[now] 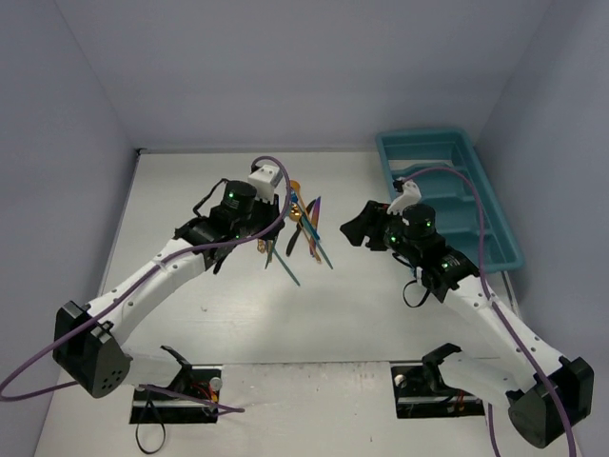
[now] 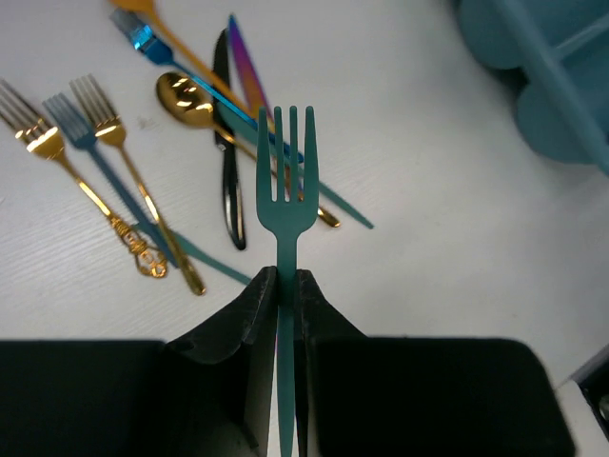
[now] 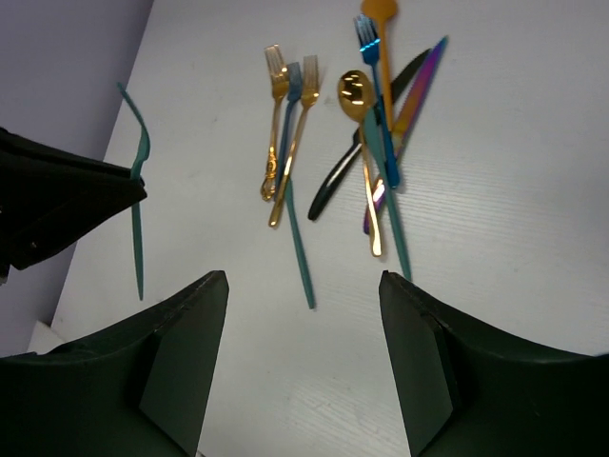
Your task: Sort the eating utensils into containers
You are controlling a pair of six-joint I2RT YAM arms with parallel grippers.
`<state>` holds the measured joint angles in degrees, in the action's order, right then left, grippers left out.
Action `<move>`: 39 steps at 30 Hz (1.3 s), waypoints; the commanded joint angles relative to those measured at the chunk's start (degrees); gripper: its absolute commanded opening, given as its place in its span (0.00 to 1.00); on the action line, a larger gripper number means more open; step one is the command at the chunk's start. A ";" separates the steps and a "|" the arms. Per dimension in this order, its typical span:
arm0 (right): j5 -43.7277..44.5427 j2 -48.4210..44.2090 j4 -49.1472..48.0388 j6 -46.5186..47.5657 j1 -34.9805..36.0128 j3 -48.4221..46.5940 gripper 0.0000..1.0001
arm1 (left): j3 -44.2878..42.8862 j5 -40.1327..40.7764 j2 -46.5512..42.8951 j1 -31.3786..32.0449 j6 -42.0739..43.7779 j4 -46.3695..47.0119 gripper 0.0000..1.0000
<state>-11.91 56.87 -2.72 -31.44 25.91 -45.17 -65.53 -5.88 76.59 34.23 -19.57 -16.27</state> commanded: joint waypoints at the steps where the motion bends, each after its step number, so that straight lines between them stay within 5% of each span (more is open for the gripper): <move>1: 1.01 1.27 -6.44 0.73 4.26 -4.33 0.62 | -3.36 -7.90 -2.44 1.30 2.48 3.70 0.00; 27: 7.61 7.87 -14.95 -1.07 8.81 -6.36 0.50 | -9.28 -10.46 4.14 11.71 1.96 7.67 0.00; 39: 9.13 8.26 -14.95 1.35 8.81 -5.29 0.05 | -10.68 -10.12 4.54 12.00 2.27 6.61 0.00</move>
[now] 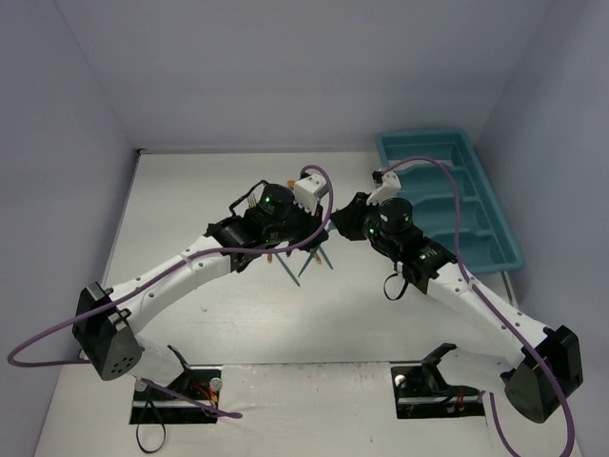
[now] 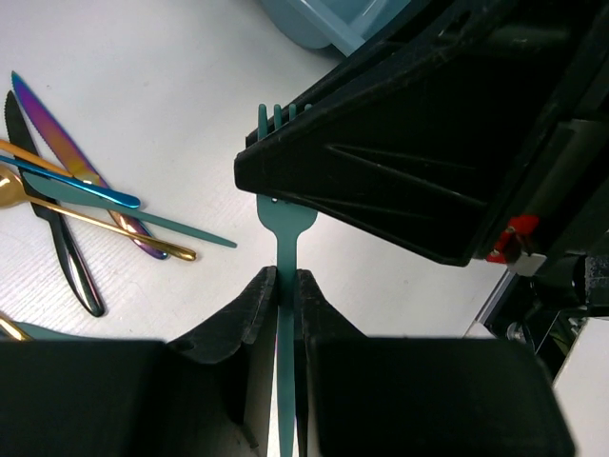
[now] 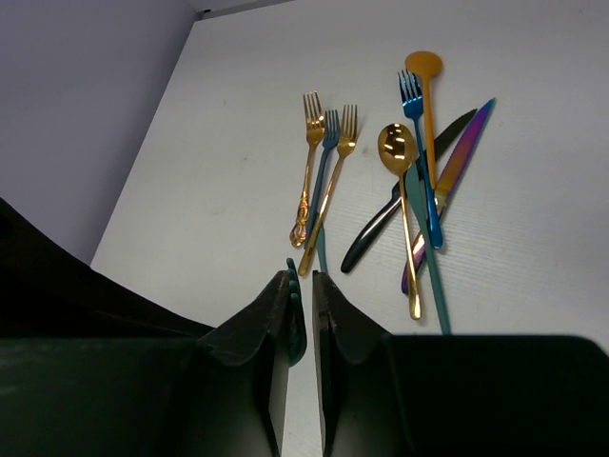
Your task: Sort the eating utensils into containers
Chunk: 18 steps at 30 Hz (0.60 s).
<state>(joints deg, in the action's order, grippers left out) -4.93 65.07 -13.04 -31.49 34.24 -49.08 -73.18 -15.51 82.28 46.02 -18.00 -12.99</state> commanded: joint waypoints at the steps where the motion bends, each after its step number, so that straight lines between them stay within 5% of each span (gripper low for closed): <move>1: 2.72 -0.17 -4.56 2.09 0.48 -1.37 0.01 | -3.02 -0.27 -1.08 0.21 0.61 3.03 0.00; 3: 3.93 -0.51 -4.54 3.36 0.48 -1.28 0.00 | -2.94 0.68 -1.21 0.21 0.63 2.43 0.05; 8: 9.25 -1.45 -4.09 8.24 0.19 -1.38 0.00 | -2.32 5.28 -2.68 0.11 0.62 0.89 0.59; 10: 11.17 -1.61 -3.85 9.67 -0.50 -1.46 0.00 | -2.36 8.43 -3.45 -0.05 0.94 -0.60 0.70; 18: 14.94 1.48 -4.09 12.57 -15.68 -2.47 0.00 | -2.32 18.68 -8.91 -8.11 0.87 -8.23 0.78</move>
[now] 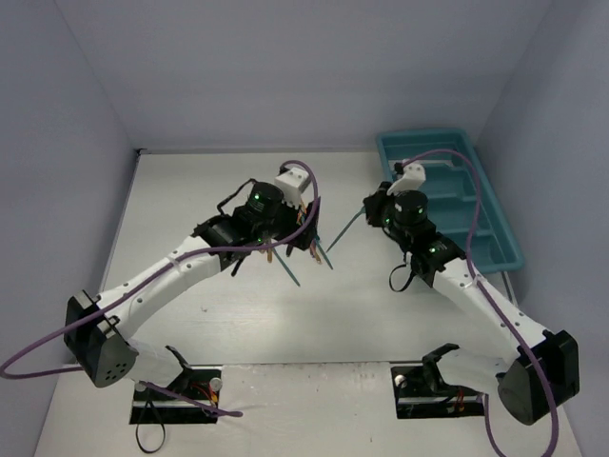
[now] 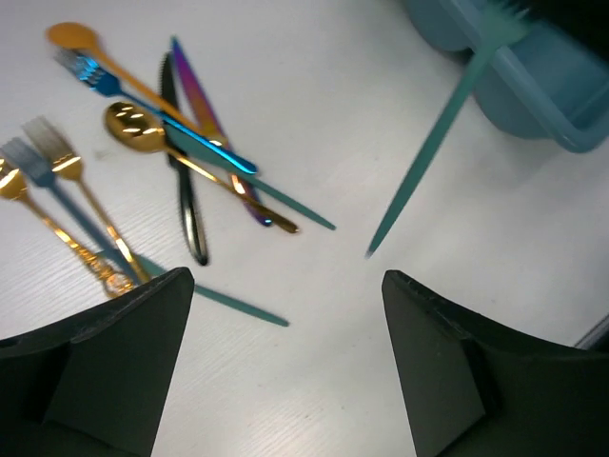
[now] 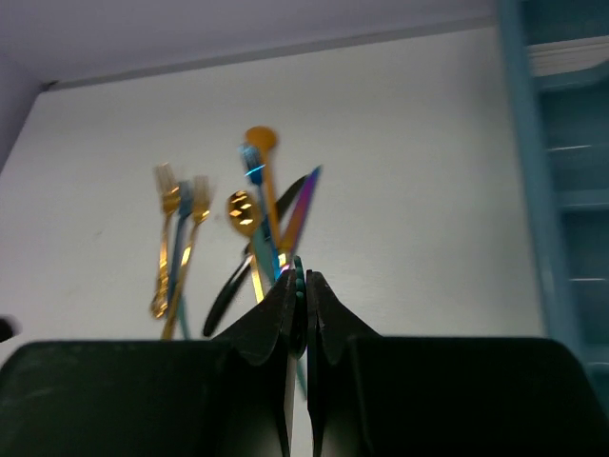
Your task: Sort the eating utensils into containers
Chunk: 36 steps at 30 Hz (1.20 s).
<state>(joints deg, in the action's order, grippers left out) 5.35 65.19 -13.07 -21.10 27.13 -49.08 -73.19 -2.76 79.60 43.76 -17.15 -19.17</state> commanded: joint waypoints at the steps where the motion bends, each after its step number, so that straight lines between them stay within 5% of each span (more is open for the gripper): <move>1: 5.17 2.55 -4.41 2.31 -10.69 -2.95 0.00 | -1.74 5.76 -7.42 -8.83 -0.16 -2.54 0.78; 10: 1.18 19.35 -8.85 -1.13 -31.15 -14.18 0.00 | 2.80 2.76 -11.99 -26.45 3.50 -5.08 0.79; 24: -4.70 43.82 -9.59 0.82 -40.32 -34.04 0.01 | 7.87 7.51 -11.42 -27.59 4.93 -4.02 0.79; 29: -7.19 50.18 -9.60 -0.15 -40.32 -38.96 0.11 | 7.97 7.51 -10.96 -27.59 4.93 -3.95 0.79; 36: -4.95 50.54 -8.27 1.45 -39.45 -39.71 0.40 | 7.64 7.51 -9.86 -27.59 4.51 -4.46 0.79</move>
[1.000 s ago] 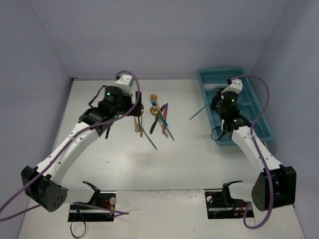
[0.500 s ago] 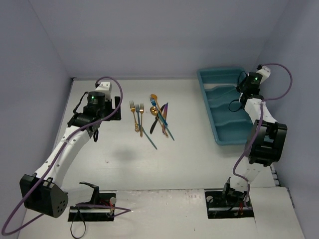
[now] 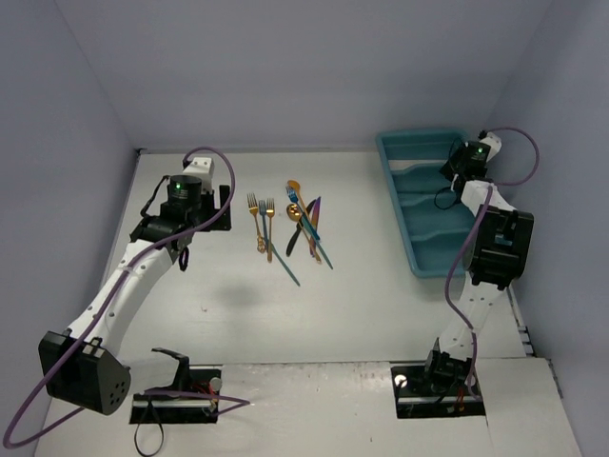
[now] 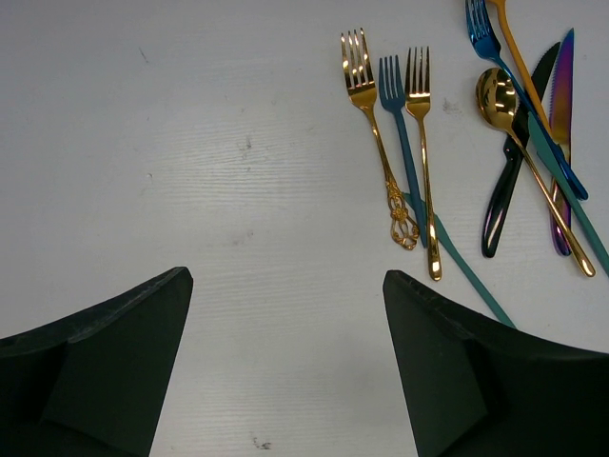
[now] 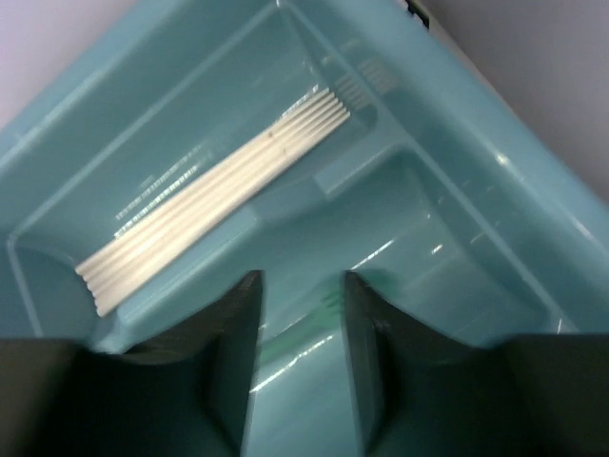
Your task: Sort the eating utensils into containers
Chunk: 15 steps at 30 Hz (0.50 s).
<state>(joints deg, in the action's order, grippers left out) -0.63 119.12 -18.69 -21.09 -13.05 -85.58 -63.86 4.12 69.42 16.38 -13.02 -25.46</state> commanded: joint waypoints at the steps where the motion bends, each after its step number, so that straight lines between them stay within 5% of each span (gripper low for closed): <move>1: 2.01 -4.34 -2.16 2.09 0.86 -3.08 0.43 | -1.82 0.63 0.40 -0.21 0.26 1.71 0.79; 9: 8.68 -16.34 3.59 9.99 7.30 -1.12 0.49 | -2.33 1.24 0.96 -0.28 -0.82 0.70 0.79; 15: 9.33 -26.43 7.52 11.36 20.66 4.32 0.50 | -2.59 2.24 1.15 -0.26 -1.25 0.02 0.79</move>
<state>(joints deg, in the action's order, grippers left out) 6.50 102.37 -11.34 -12.39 -1.53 -83.98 -63.86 4.82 70.74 16.38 -13.56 -26.27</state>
